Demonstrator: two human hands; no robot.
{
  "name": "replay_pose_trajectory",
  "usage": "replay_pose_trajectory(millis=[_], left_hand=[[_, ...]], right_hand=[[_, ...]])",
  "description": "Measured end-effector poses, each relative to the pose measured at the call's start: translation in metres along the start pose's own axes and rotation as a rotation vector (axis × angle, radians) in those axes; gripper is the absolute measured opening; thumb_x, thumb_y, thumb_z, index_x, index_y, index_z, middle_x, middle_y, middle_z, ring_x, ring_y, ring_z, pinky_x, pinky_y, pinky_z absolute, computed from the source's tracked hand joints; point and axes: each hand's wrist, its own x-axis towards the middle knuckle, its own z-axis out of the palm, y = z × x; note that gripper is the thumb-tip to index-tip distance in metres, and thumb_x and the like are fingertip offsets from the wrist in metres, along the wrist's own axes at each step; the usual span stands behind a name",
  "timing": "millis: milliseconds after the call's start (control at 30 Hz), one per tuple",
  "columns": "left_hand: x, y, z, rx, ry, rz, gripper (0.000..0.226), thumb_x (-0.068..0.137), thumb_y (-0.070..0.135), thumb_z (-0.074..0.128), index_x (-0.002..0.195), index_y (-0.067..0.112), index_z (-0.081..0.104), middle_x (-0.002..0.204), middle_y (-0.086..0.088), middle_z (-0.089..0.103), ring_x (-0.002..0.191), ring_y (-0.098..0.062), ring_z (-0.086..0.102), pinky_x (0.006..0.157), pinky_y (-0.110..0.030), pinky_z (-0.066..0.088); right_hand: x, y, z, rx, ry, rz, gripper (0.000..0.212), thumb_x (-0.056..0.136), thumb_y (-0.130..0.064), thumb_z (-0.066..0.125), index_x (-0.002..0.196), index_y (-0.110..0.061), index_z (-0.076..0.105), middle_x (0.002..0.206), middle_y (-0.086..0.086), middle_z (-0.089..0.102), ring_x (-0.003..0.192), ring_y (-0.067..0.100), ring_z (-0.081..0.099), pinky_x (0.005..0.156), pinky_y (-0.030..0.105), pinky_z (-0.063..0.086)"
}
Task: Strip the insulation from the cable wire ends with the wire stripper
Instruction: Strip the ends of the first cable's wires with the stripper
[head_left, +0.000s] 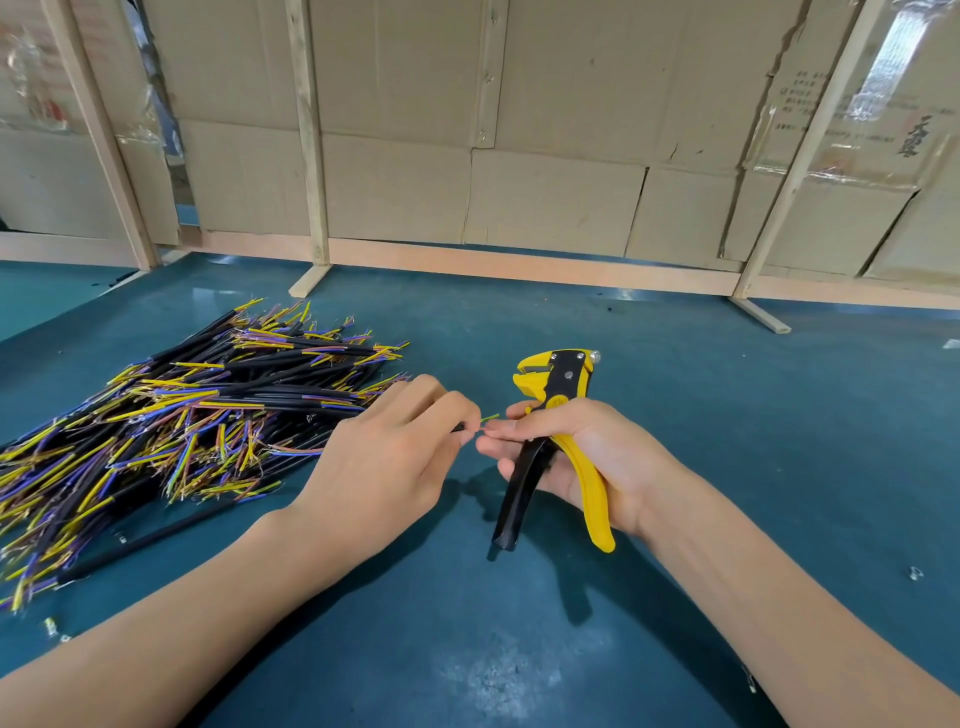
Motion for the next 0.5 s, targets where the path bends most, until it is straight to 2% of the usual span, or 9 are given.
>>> replay_pose_trajectory(millis=[100, 267, 367, 500], left_hand=[[-0.0002, 0.0003, -0.0007, -0.054, 0.001, -0.003, 0.006, 0.093, 0.013, 0.068, 0.098, 0.017, 0.067, 0.093, 0.005, 0.058, 0.085, -0.023, 0.058, 0.056, -0.044, 0.051], [-0.0004, 0.0013, 0.0045, -0.116, 0.003, -0.028, 0.008, 0.095, 0.019, 0.066, 0.1, 0.012, 0.067, 0.094, 0.004, 0.058, 0.089, -0.023, 0.058, 0.065, -0.046, 0.053], [0.0021, 0.0014, 0.0079, -0.111, 0.006, -0.018, 0.01, 0.097, 0.014, 0.063, 0.1, 0.006, 0.069, 0.093, -0.003, 0.061, 0.086, -0.029, 0.055, 0.077, -0.043, 0.05], [0.0048, -0.0007, 0.0082, -0.079, -0.025, -0.019, 0.008, 0.096, 0.007, 0.063, 0.098, 0.003, 0.07, 0.089, -0.007, 0.063, 0.078, -0.032, 0.051, 0.079, -0.04, 0.044]], right_hand=[[0.0008, 0.0026, 0.0023, -0.016, -0.021, 0.027, 0.028, 0.082, 0.008, 0.074, 0.105, 0.0, 0.062, 0.095, 0.02, 0.074, 0.093, 0.03, 0.076, 0.062, 0.031, 0.06], [0.002, 0.0034, 0.0005, 0.004, 0.008, 0.03, 0.029, 0.082, 0.011, 0.071, 0.109, 0.004, 0.061, 0.092, 0.021, 0.072, 0.078, 0.028, 0.075, 0.062, 0.033, 0.06], [0.0025, 0.0032, 0.0005, 0.006, 0.023, 0.034, 0.031, 0.082, 0.012, 0.071, 0.109, 0.003, 0.059, 0.089, 0.022, 0.07, 0.074, 0.029, 0.074, 0.062, 0.034, 0.06], [0.0019, 0.0026, 0.001, 0.004, 0.027, 0.023, 0.031, 0.081, 0.012, 0.072, 0.107, 0.001, 0.059, 0.087, 0.022, 0.069, 0.072, 0.03, 0.073, 0.062, 0.035, 0.06]])
